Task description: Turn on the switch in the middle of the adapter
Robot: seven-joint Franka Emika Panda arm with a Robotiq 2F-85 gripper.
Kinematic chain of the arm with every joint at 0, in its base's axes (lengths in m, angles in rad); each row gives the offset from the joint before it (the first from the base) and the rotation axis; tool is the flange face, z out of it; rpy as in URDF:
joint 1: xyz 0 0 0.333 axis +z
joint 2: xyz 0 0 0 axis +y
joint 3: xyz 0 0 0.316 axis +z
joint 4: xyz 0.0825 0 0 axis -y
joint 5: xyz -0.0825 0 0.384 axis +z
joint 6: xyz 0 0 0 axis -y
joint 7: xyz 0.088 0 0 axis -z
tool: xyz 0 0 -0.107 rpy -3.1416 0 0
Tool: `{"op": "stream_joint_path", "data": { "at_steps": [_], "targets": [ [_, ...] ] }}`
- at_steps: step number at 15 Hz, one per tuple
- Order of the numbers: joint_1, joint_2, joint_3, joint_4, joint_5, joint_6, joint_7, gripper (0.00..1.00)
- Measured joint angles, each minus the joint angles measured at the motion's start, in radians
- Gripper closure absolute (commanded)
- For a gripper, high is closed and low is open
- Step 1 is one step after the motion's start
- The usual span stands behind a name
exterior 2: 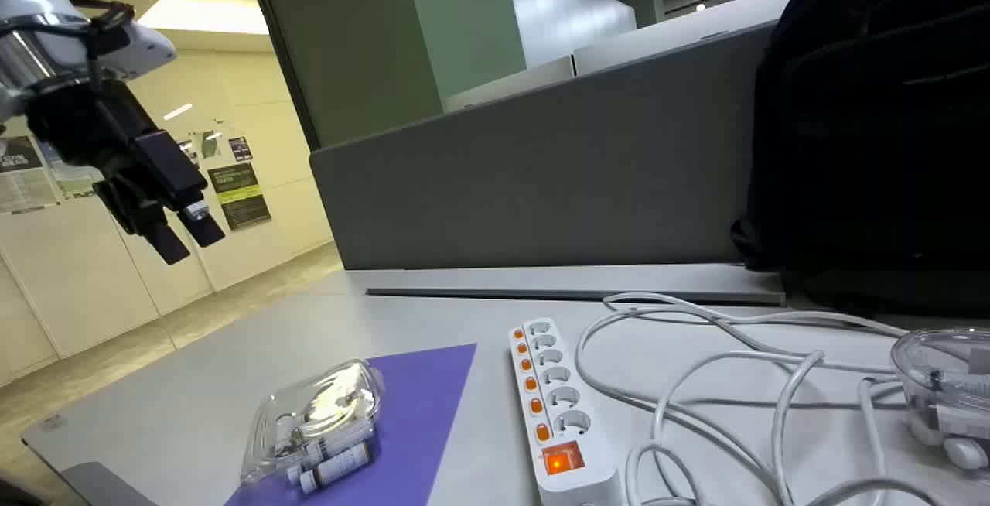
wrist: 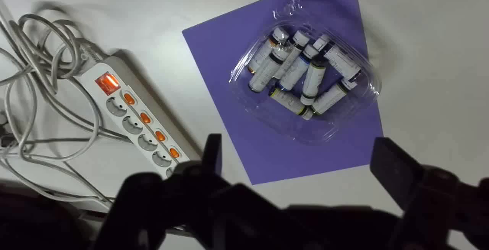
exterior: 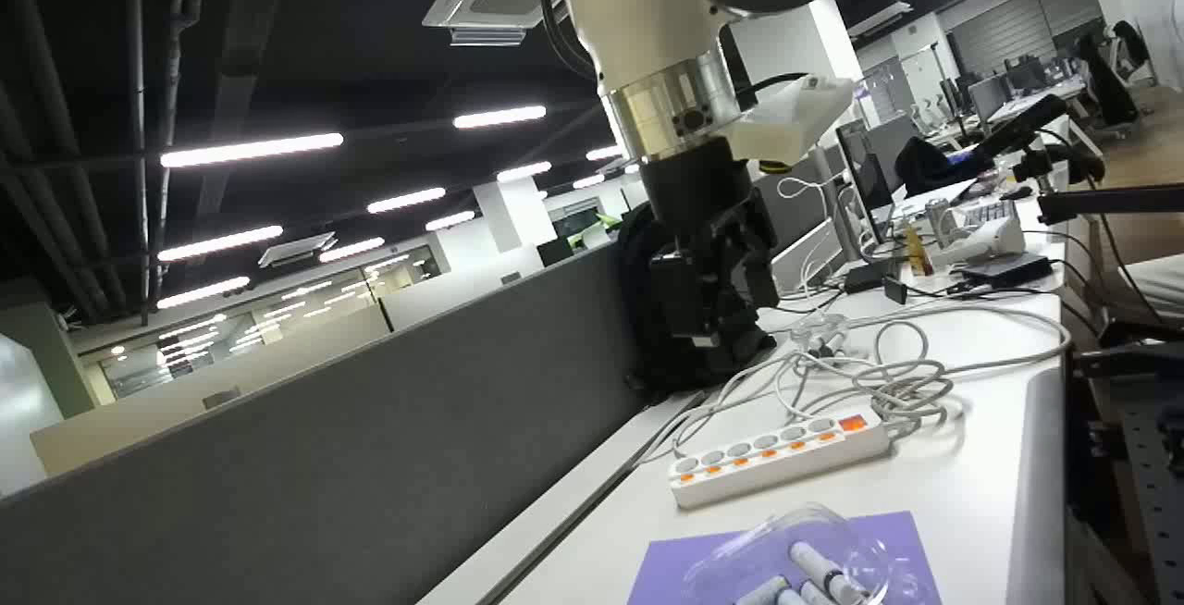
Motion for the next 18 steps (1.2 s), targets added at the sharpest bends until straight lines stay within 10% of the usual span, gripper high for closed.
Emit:
{"op": "stream_joint_path", "data": {
  "at_steps": [18],
  "targets": [
    [0.002,0.001,-0.054,-0.006,0.011,0.030,0.000,0.00]
  ]
}}
